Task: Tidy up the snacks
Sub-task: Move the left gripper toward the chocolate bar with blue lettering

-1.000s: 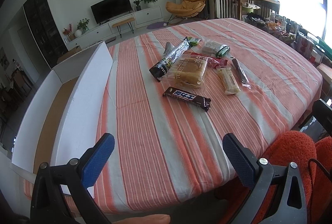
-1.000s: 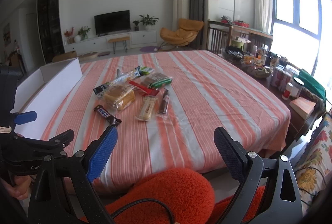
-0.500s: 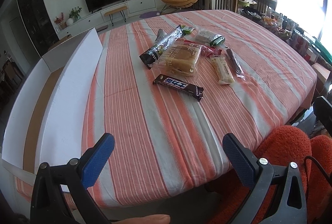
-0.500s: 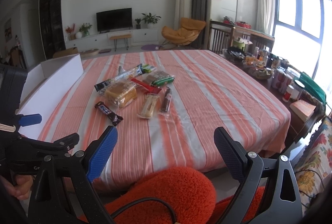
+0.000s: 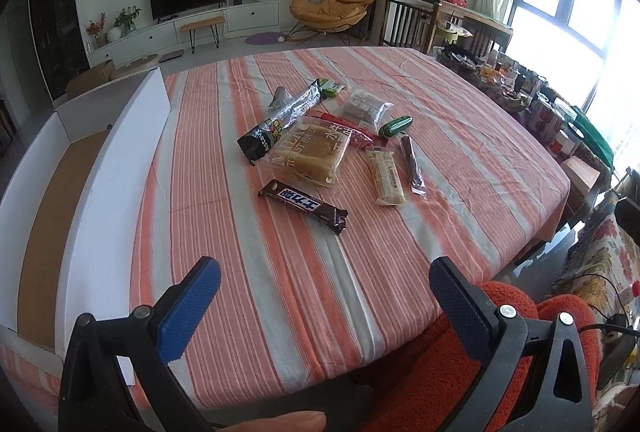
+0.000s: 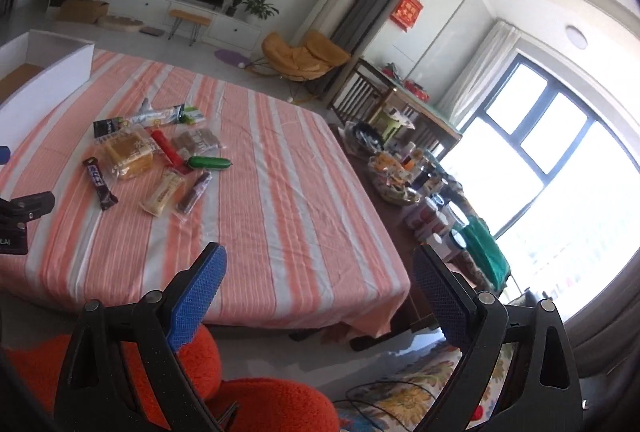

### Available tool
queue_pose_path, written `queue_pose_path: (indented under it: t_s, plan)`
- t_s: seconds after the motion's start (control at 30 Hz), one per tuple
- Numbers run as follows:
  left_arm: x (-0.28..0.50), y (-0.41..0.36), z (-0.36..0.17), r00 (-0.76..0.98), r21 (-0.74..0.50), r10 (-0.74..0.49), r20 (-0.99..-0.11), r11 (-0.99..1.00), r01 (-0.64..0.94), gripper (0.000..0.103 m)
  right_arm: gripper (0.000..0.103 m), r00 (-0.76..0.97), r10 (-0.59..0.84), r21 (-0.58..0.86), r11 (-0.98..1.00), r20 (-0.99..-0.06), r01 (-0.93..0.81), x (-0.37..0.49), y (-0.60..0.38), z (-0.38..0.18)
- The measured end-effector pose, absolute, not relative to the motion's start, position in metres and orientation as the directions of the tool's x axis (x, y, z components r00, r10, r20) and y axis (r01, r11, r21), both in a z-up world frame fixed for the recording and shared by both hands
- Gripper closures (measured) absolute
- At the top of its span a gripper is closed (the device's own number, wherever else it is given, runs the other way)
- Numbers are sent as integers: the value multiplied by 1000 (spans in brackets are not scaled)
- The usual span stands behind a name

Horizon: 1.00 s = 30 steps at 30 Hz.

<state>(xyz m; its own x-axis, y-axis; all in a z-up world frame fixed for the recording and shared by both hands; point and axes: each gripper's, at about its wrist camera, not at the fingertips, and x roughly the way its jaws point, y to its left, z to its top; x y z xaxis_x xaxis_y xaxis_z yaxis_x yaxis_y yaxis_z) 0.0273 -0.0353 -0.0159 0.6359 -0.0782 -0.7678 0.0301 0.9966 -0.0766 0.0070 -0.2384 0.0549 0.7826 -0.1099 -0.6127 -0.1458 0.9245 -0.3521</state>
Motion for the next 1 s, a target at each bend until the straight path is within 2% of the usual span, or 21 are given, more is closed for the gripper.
queue_pose_path:
  t_s: [0.07, 0.17, 0.23, 0.47, 0.7, 1.0]
  plan:
    - [31, -35, -28, 613, -67, -67, -787, 997, 24, 0, 7, 756, 30, -206, 955, -654, -215, 16, -232, 32]
    - [41, -32, -51, 583, -38, -41, -811, 999, 17, 0, 7, 758, 152, -69, 965, -635, -252, 25, -221, -2]
    - [51, -29, -69, 559, -8, -16, -829, 1000, 17, 0, 7, 767, 195, -30, 963, -611, -268, 27, -215, -19]
    - [76, -18, -119, 480, -39, -29, -877, 999, -11, 0, 7, 806, 213, -17, 964, -553, -267, 22, -216, -40]
    - [83, -28, -137, 482, -15, -14, -876, 1000, 2, 0, 7, 766, 258, 101, 964, -588, -247, 27, -234, -53]
    - [84, -29, -137, 511, -6, -2, -860, 1000, -7, 0, 7, 739, 275, 179, 961, -615, -209, 36, -245, -66]
